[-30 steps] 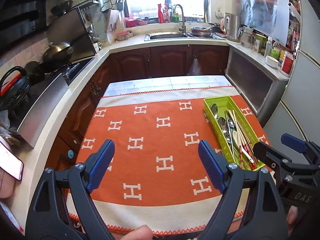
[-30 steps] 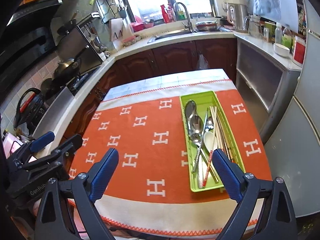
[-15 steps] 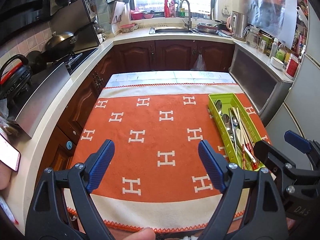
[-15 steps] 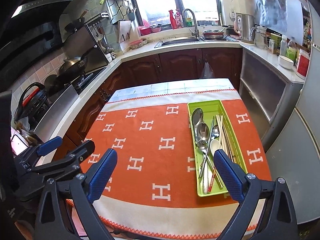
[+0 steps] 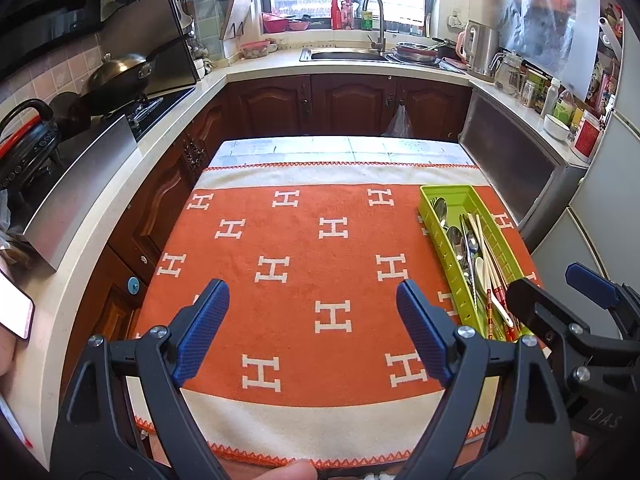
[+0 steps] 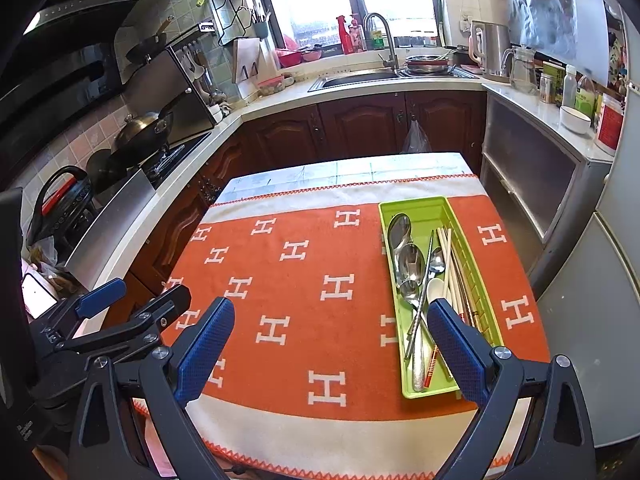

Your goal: Organize utensils

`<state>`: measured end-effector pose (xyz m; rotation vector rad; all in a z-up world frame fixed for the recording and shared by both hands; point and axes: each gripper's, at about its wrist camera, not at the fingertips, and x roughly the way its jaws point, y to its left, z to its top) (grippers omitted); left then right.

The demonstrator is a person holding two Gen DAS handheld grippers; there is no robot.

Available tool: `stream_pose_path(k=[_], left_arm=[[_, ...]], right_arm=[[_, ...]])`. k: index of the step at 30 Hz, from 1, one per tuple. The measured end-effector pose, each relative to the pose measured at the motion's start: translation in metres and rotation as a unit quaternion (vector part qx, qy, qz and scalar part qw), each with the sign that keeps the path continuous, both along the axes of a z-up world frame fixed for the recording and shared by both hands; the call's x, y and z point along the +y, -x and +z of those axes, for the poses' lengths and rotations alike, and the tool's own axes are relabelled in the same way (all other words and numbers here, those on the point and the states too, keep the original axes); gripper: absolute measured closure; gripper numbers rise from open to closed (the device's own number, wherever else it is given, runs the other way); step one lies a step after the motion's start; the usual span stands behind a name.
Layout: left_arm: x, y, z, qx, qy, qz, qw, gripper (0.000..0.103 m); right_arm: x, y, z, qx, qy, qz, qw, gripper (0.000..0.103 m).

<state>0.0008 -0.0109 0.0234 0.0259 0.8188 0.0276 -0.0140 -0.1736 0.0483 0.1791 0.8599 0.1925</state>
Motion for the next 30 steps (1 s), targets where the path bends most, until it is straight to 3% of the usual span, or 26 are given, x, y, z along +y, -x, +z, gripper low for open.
stream_pose_path(k=[30], left_arm=[[-0.001,-0.006,-0.003,0.0,-0.001,0.0,1.0,0.019]], right_arm=[[-0.001,-0.01,-0.009,-0.002,-0.001,-0.007,1.0,0.005]])
